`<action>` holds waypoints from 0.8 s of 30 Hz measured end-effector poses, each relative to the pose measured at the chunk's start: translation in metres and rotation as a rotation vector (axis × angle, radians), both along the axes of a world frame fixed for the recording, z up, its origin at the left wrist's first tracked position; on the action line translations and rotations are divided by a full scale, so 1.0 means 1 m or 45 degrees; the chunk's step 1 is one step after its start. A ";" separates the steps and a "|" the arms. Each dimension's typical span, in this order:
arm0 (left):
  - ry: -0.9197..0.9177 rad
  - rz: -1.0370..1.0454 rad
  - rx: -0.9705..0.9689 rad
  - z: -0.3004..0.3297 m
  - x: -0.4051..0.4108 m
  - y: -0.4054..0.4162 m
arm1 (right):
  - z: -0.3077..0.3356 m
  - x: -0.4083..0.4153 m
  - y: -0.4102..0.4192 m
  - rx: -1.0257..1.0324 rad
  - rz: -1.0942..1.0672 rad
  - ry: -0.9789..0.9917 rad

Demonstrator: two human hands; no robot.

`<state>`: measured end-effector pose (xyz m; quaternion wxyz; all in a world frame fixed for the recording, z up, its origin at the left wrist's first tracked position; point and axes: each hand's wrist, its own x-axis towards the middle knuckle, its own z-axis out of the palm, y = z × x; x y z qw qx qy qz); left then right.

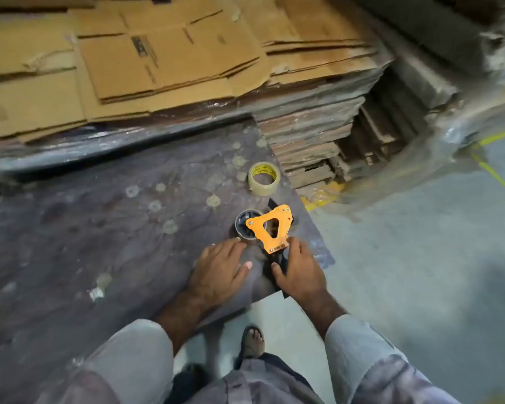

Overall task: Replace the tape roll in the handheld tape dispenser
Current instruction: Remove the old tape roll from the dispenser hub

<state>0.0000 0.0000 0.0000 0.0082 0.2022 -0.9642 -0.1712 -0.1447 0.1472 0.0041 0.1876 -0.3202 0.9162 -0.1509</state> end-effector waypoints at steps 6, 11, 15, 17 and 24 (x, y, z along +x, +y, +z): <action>-0.068 0.132 0.064 -0.016 0.002 0.013 | -0.028 -0.016 -0.015 0.207 -0.094 -0.259; -0.099 0.224 0.121 -0.022 0.009 0.011 | -0.038 -0.023 -0.029 0.185 -0.072 -0.290; -0.073 0.266 0.132 -0.021 0.023 0.017 | -0.039 -0.016 -0.040 0.104 -0.090 -0.314; -0.054 0.287 0.161 -0.015 0.034 0.021 | -0.037 -0.009 -0.046 0.061 -0.072 -0.284; 0.196 0.508 0.255 0.006 0.088 0.007 | -0.007 0.027 -0.068 -0.064 0.021 -0.363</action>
